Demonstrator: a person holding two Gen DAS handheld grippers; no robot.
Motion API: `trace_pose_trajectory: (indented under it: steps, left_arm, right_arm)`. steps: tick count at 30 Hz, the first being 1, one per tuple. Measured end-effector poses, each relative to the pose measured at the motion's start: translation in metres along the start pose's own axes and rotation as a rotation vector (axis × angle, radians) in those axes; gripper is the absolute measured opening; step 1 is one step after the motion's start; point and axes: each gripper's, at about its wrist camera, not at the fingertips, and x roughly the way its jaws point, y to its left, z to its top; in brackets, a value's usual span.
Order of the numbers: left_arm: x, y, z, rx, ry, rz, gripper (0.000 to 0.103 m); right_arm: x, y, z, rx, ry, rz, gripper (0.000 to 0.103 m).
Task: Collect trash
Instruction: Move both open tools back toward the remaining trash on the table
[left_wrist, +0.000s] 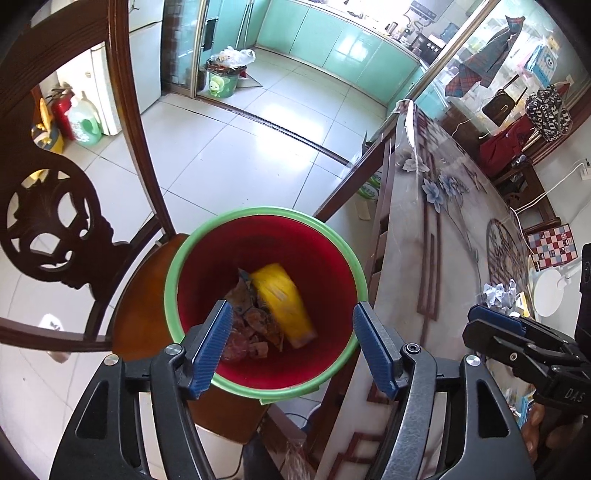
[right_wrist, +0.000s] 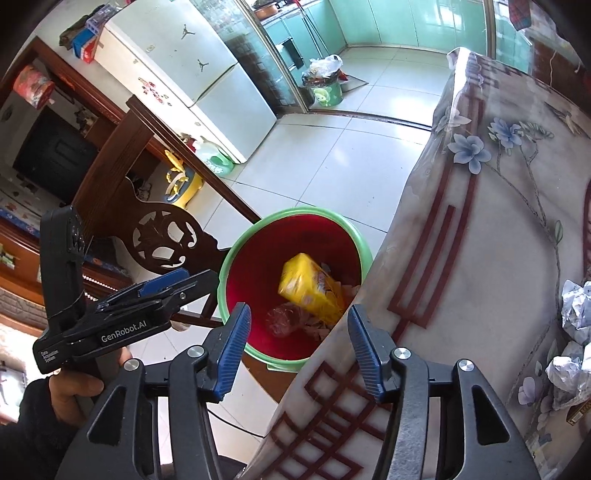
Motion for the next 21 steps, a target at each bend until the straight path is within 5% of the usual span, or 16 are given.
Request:
trace_pose_trajectory:
  steps: [9,21]
  left_arm:
    - [-0.016,-0.039,-0.013,0.100,-0.030,-0.028,0.075]
    - [-0.011,-0.168,-0.069,0.431,0.023,-0.184,0.080]
  right_arm:
    - [-0.053,-0.026,-0.021,0.051,-0.100,-0.007,0.056]
    - [-0.171,-0.152,-0.094,0.232,-0.225,-0.203,0.057]
